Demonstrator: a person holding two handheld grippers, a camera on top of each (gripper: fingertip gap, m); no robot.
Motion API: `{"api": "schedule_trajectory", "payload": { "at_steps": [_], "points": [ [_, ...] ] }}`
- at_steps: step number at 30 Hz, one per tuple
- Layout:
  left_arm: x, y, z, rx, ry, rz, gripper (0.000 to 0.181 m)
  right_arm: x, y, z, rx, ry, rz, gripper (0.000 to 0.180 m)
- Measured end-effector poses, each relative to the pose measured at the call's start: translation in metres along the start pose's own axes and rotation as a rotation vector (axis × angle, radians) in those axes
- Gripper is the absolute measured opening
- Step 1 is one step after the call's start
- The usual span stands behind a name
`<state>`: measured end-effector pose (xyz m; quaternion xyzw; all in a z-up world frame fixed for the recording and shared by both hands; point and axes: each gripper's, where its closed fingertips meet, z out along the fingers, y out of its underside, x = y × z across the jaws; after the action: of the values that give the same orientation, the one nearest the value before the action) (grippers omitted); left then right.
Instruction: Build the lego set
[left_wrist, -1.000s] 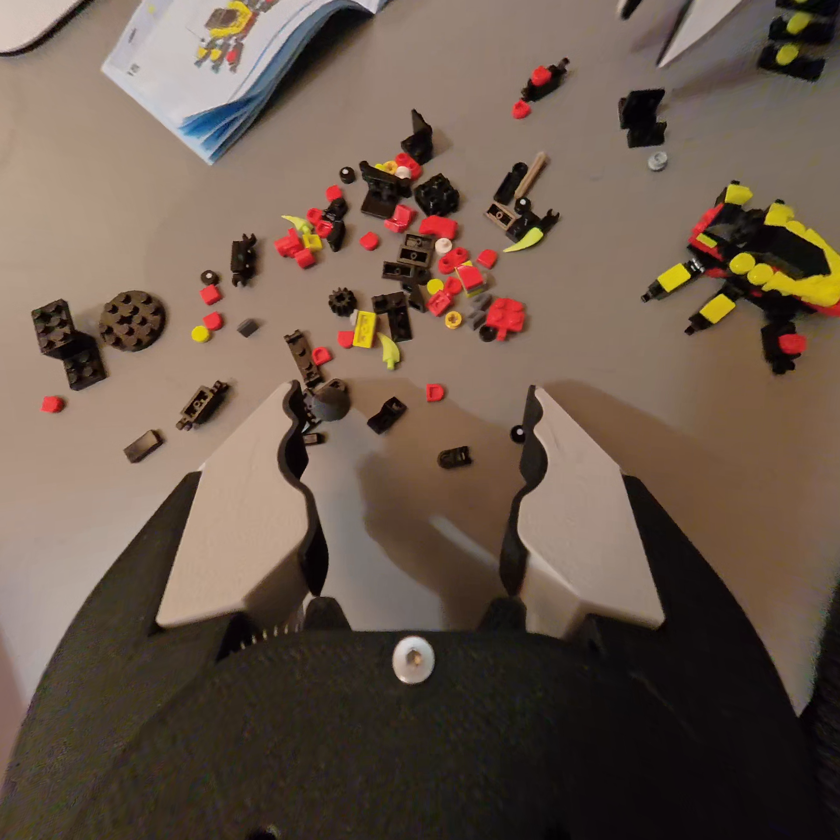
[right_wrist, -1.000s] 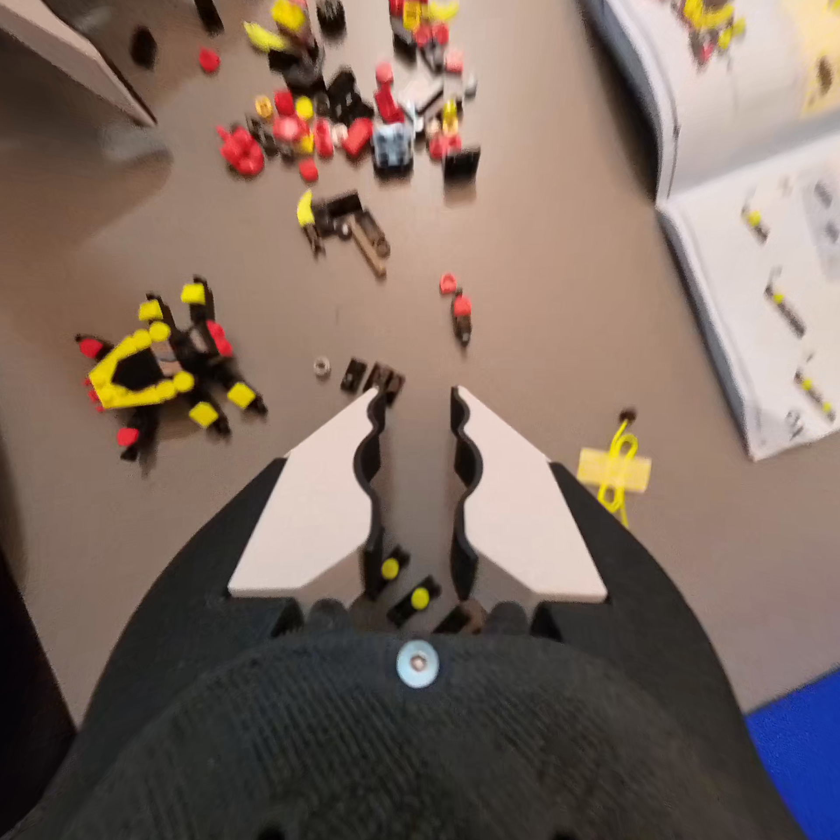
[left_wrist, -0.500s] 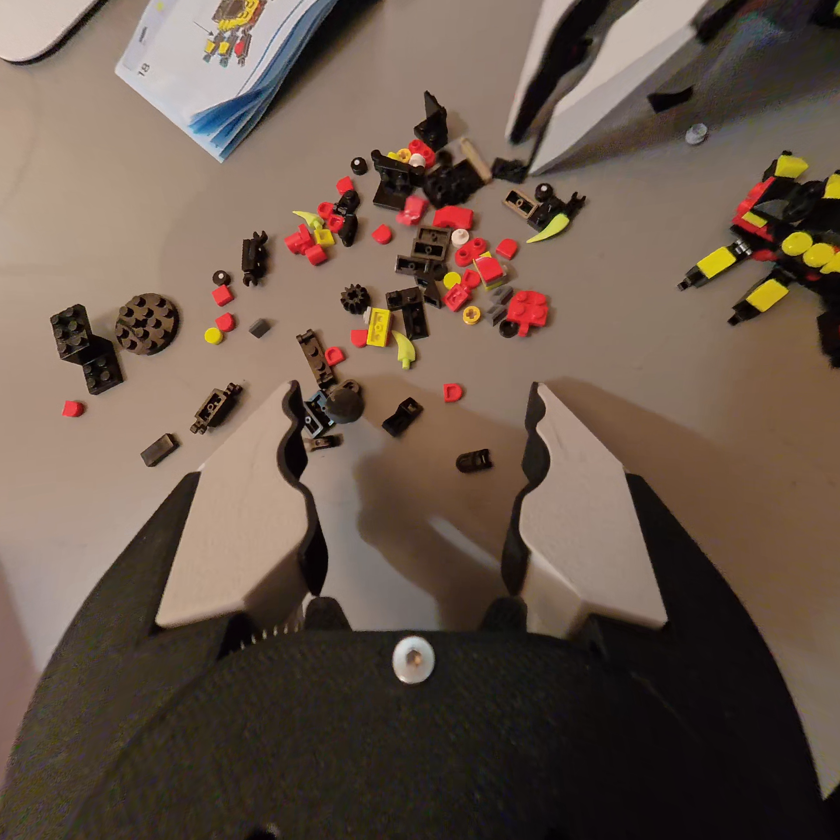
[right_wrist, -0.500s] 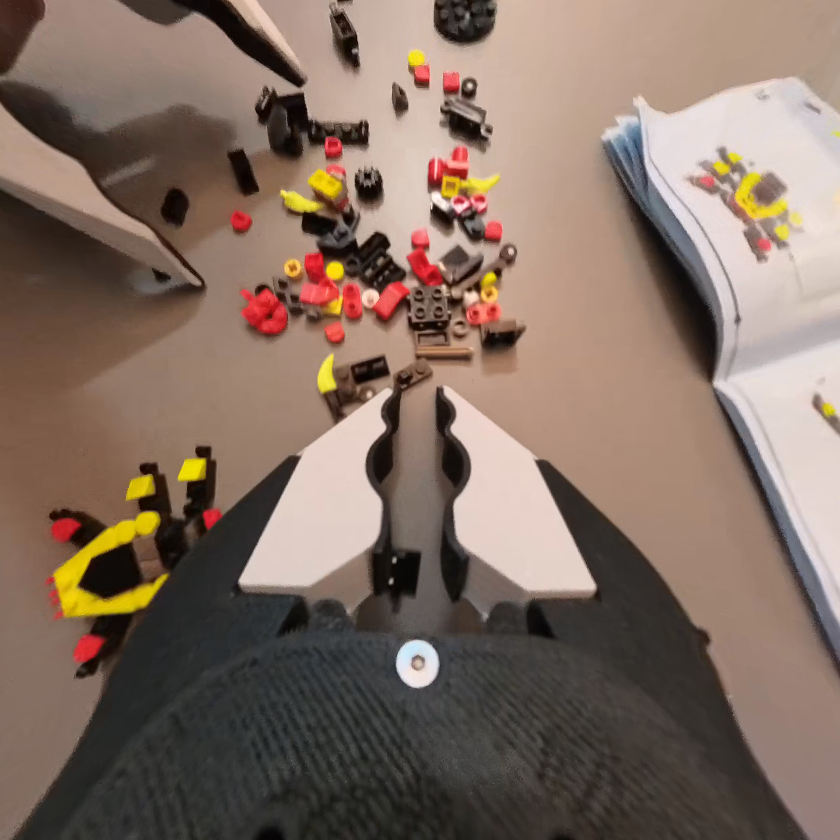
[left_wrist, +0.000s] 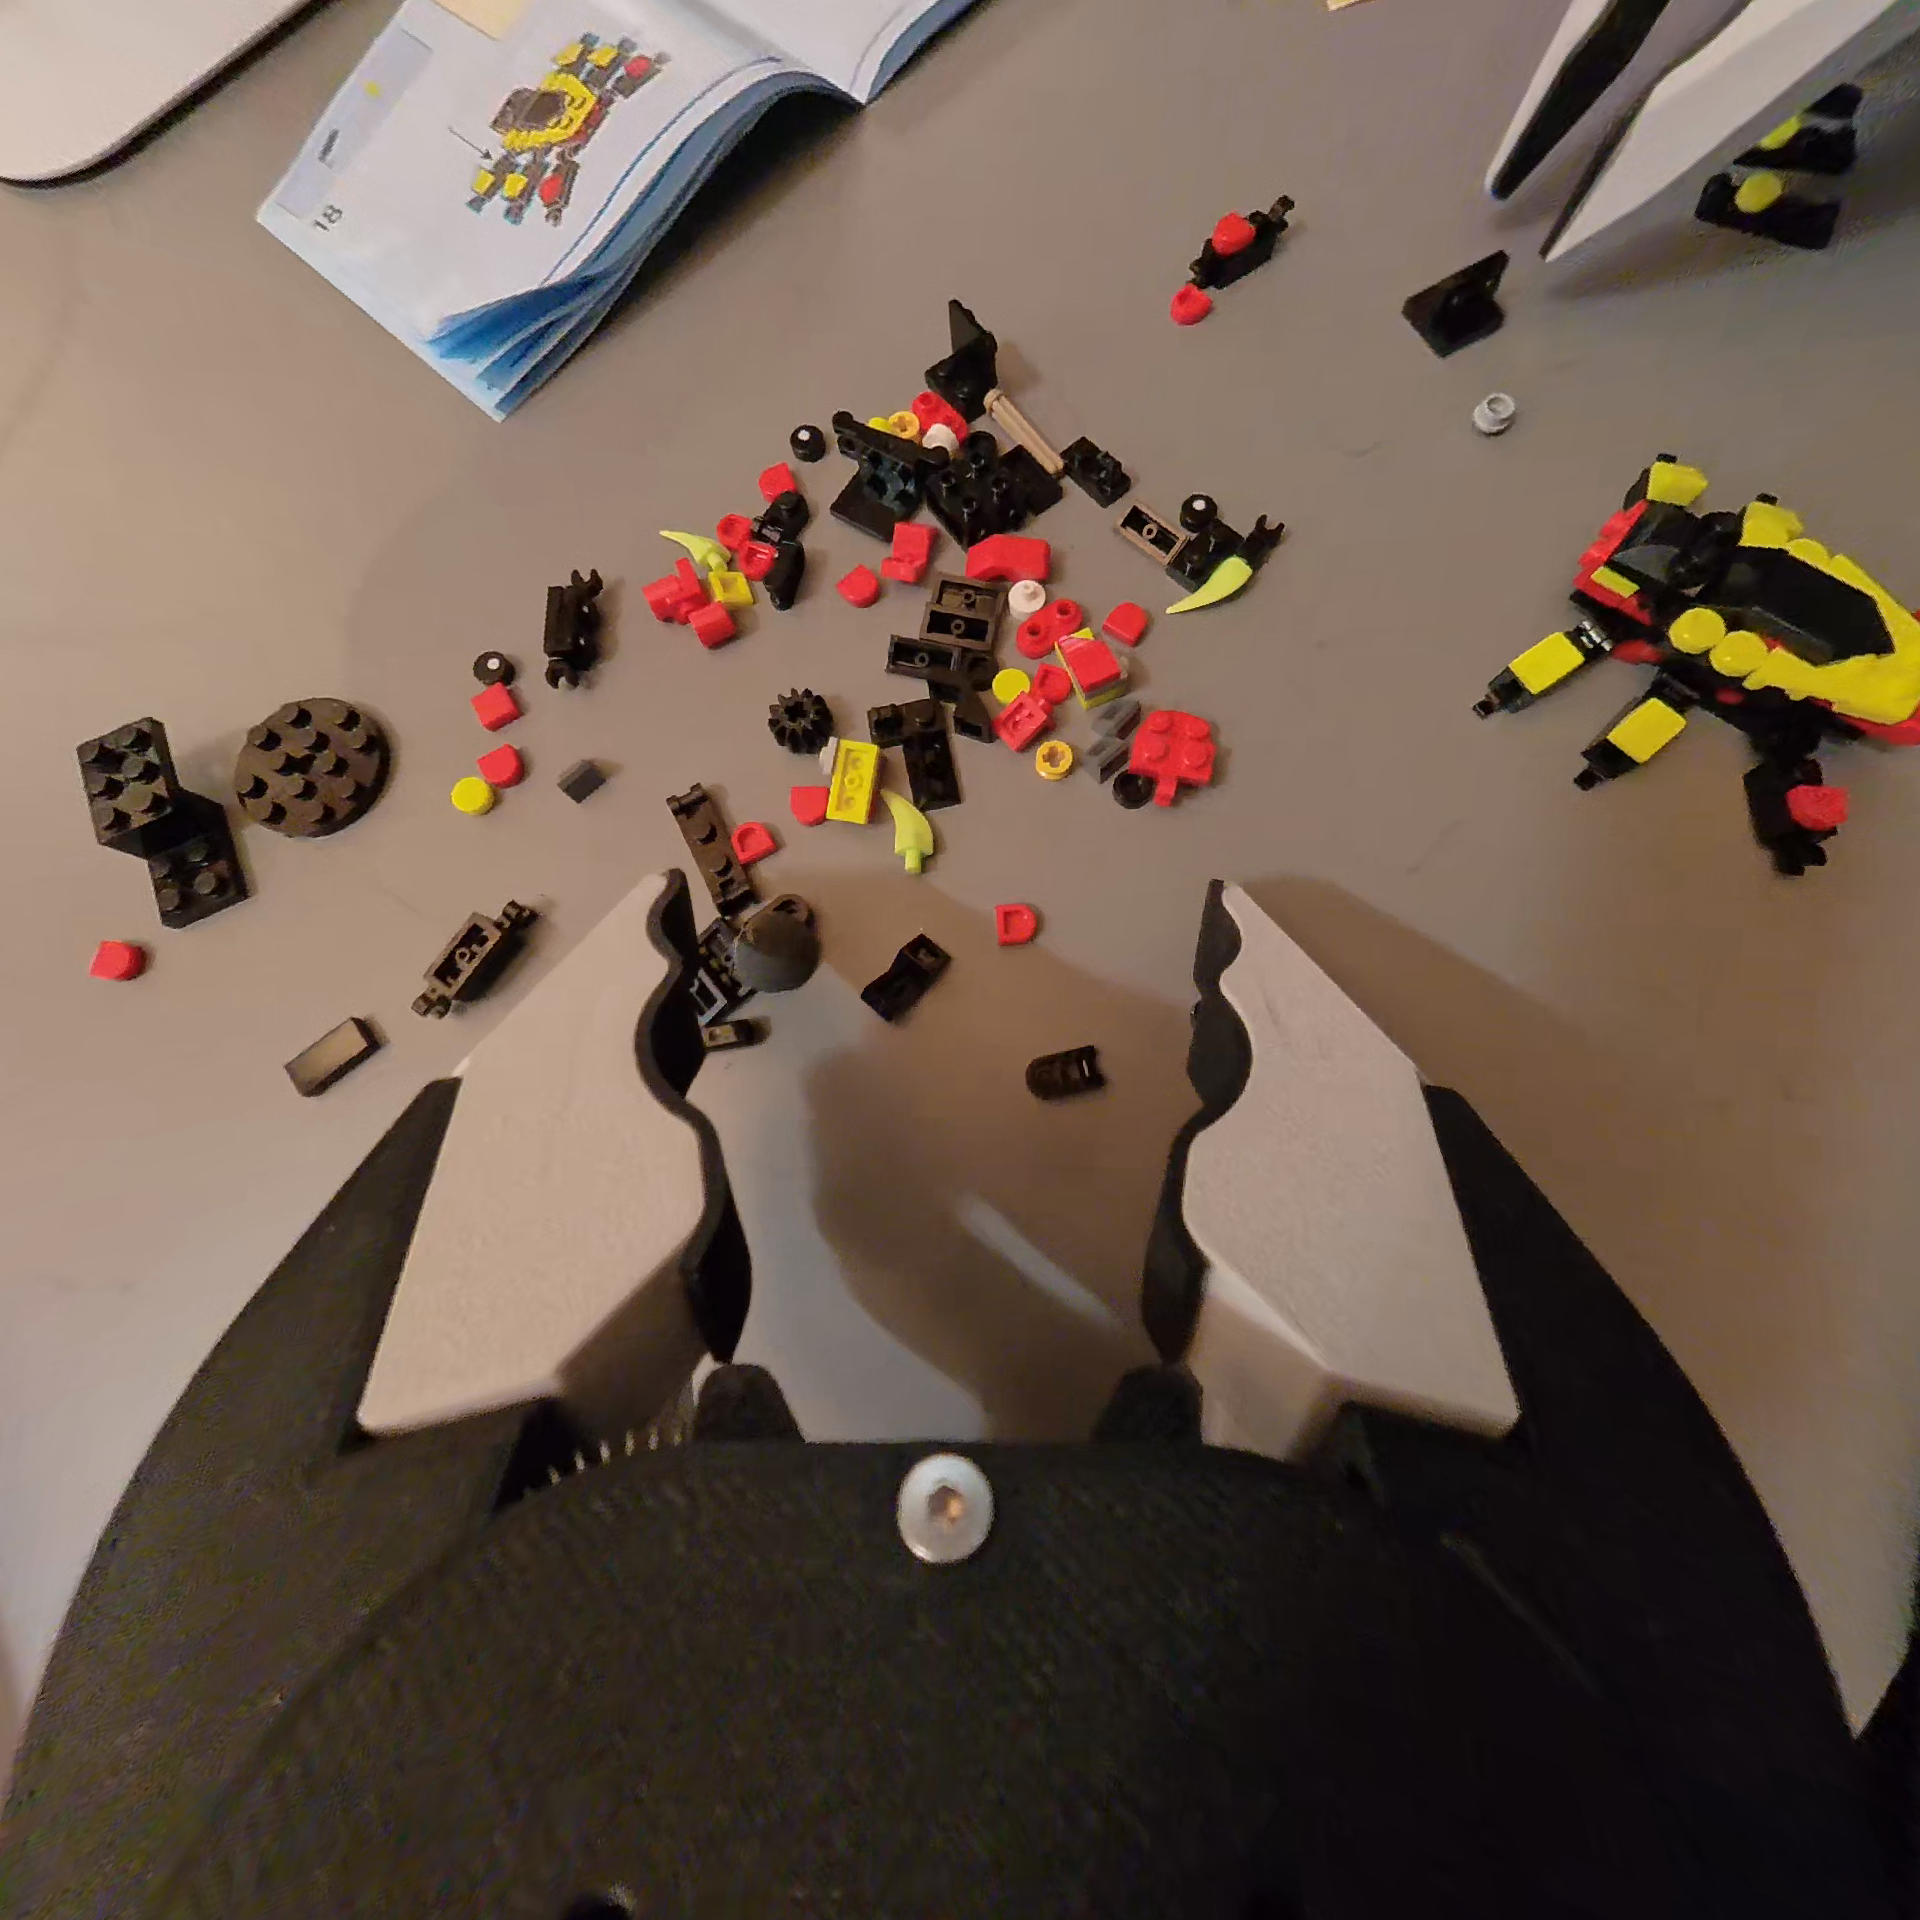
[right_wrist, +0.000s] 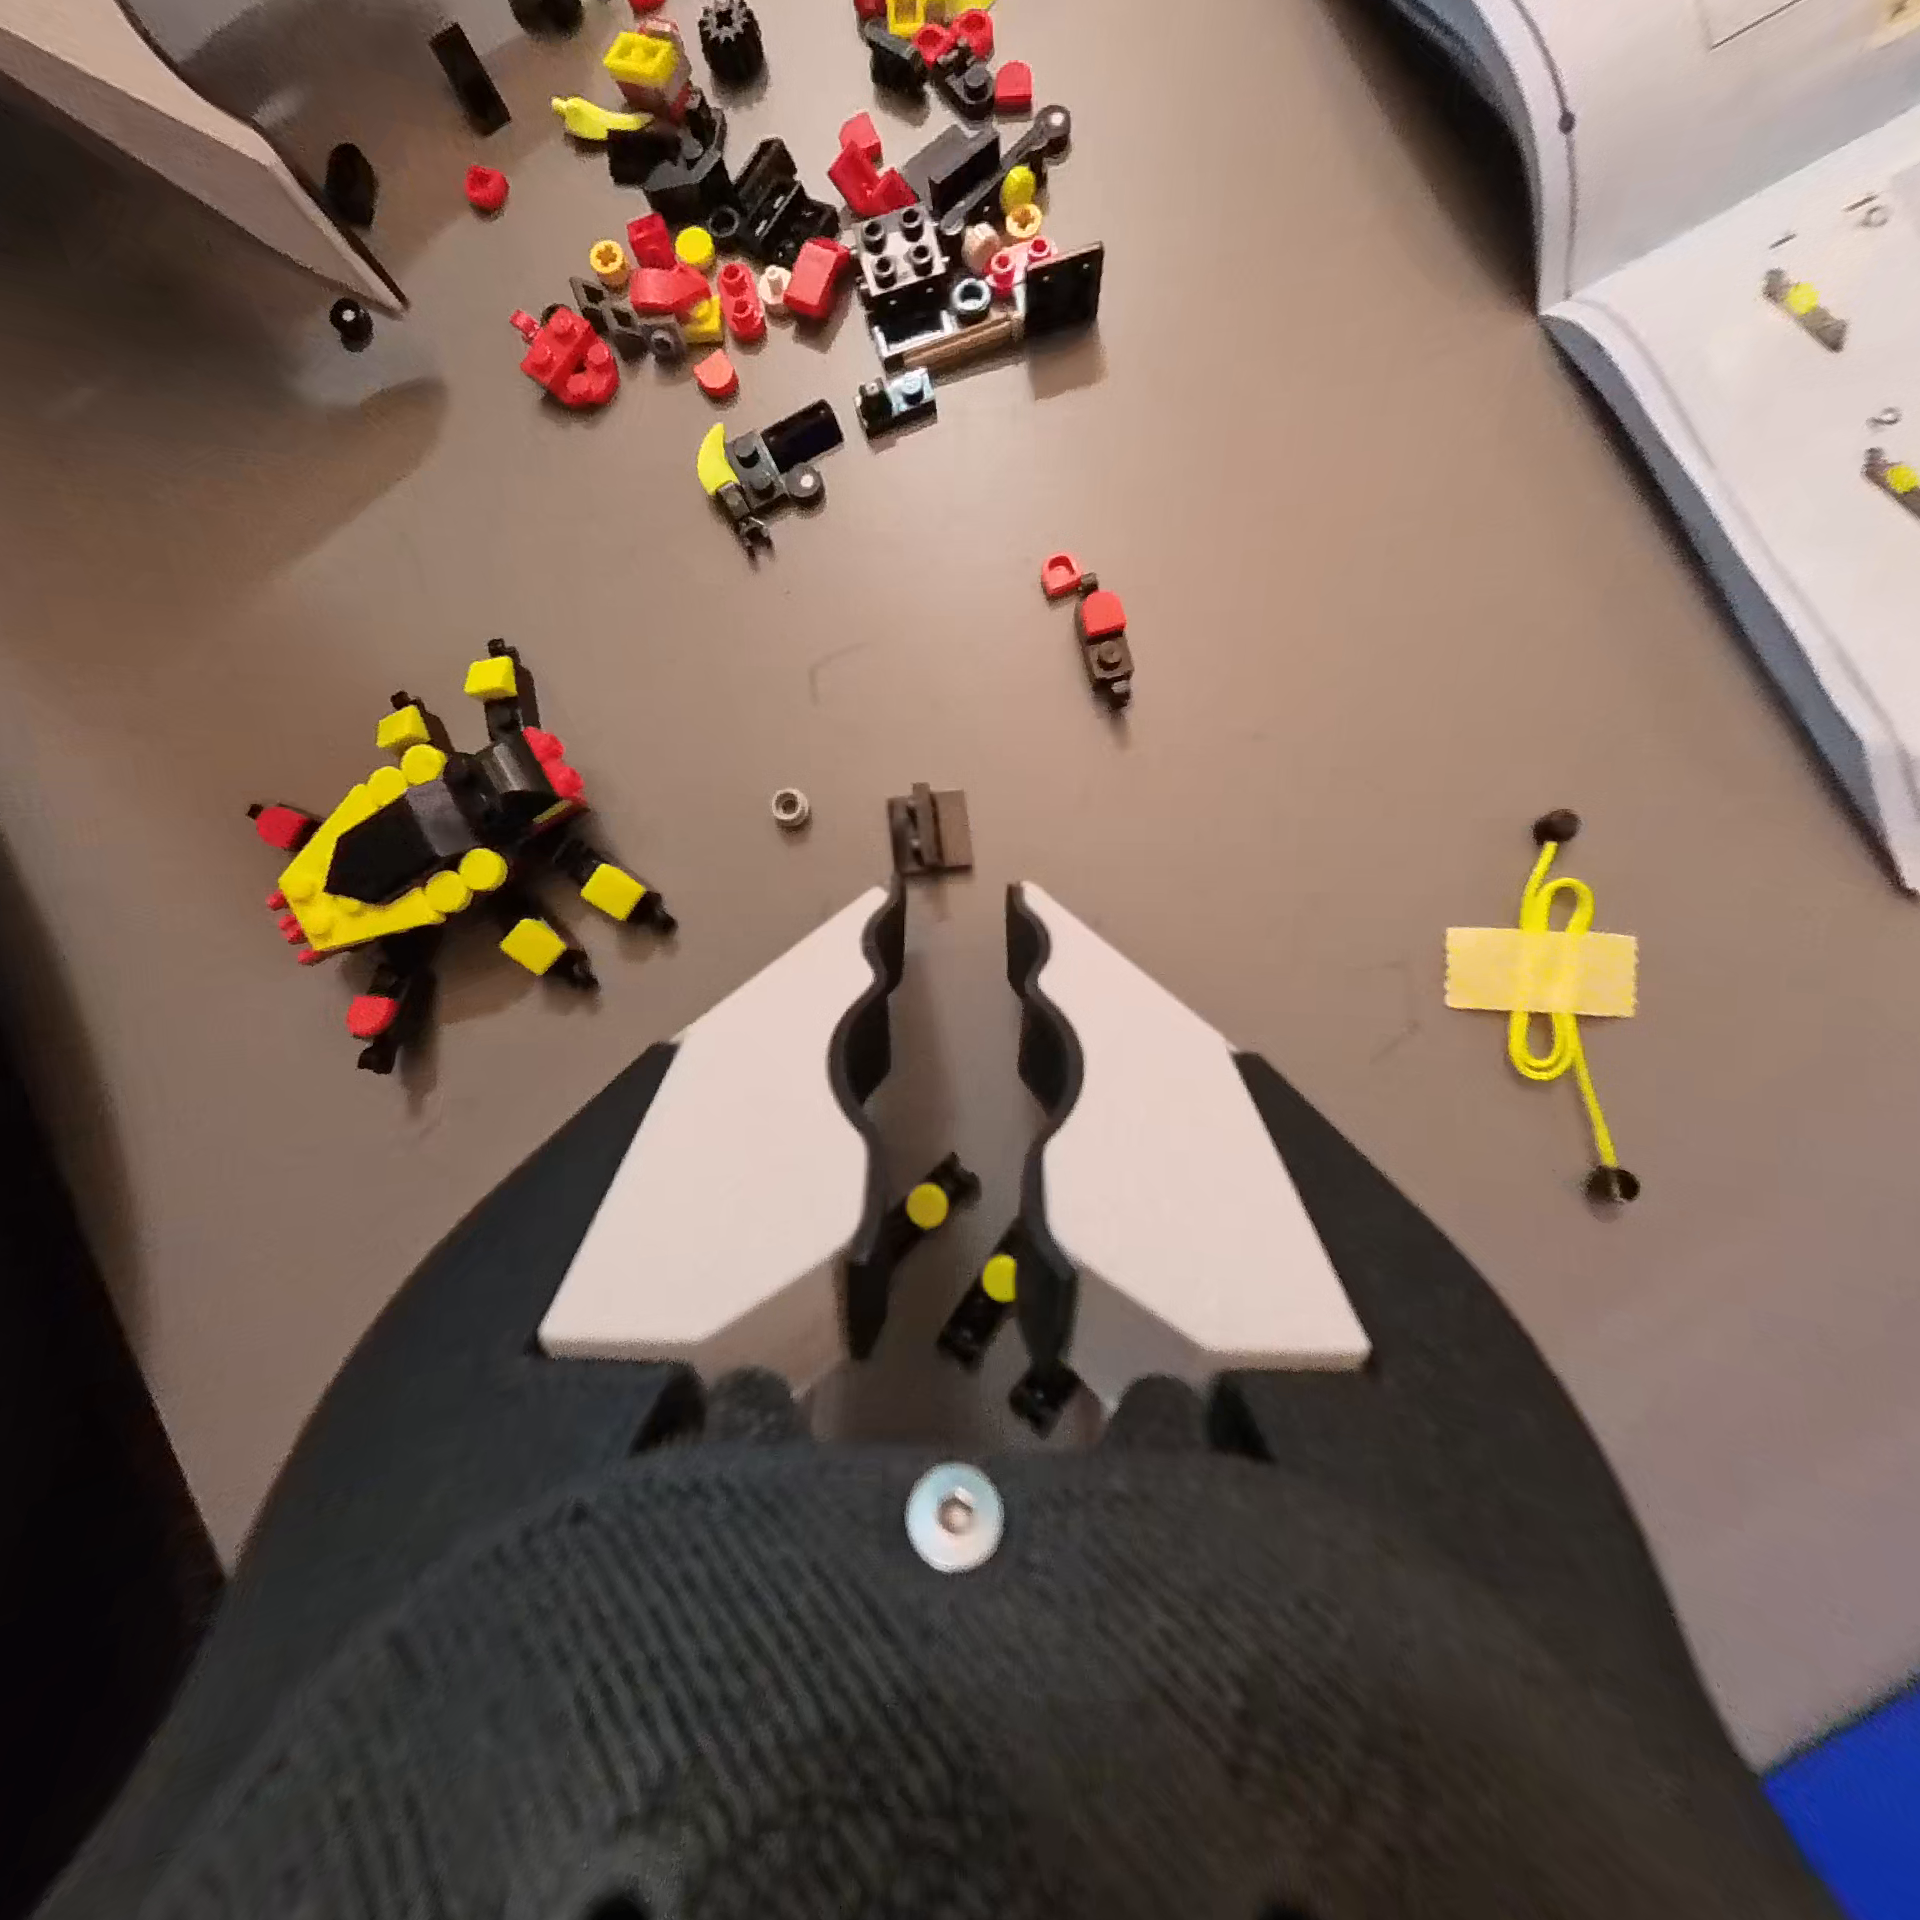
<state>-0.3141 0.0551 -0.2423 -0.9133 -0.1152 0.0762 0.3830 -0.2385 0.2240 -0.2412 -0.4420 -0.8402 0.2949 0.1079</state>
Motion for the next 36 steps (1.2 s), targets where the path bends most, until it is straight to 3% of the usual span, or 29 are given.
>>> {"api": "schedule_trajectory", "payload": {
  "at_steps": [4,12,15,24,29,32,36],
  "points": [
    [0.000,-0.001,0.003,-0.007,-0.006,0.019,0.095,-0.004,-0.007,0.016,0.000,-0.007,-0.039,0.014],
    [-0.003,0.000,0.002,-0.010,-0.026,0.020,0.095,-0.015,-0.076,0.068,0.073,-0.062,-0.148,0.014],
    [-0.004,-0.001,0.000,-0.001,-0.021,0.008,0.095,-0.018,-0.089,0.066,0.095,-0.070,-0.195,0.014],
    [0.024,-0.001,-0.009,0.045,0.139,0.093,0.100,-0.024,-0.024,0.002,0.050,-0.143,-0.147,0.019],
    [0.022,0.011,0.002,-0.031,0.103,0.148,0.104,-0.031,-0.009,0.012,0.003,-0.176,-0.150,0.019],
    [0.016,0.009,0.002,-0.026,0.083,0.132,0.101,-0.031,-0.015,0.024,0.006,-0.170,-0.198,0.008],
    [-0.009,0.005,0.001,0.011,-0.026,0.138,0.085,-0.024,-0.037,0.040,0.030,-0.186,-0.253,0.004]
  ]
}}
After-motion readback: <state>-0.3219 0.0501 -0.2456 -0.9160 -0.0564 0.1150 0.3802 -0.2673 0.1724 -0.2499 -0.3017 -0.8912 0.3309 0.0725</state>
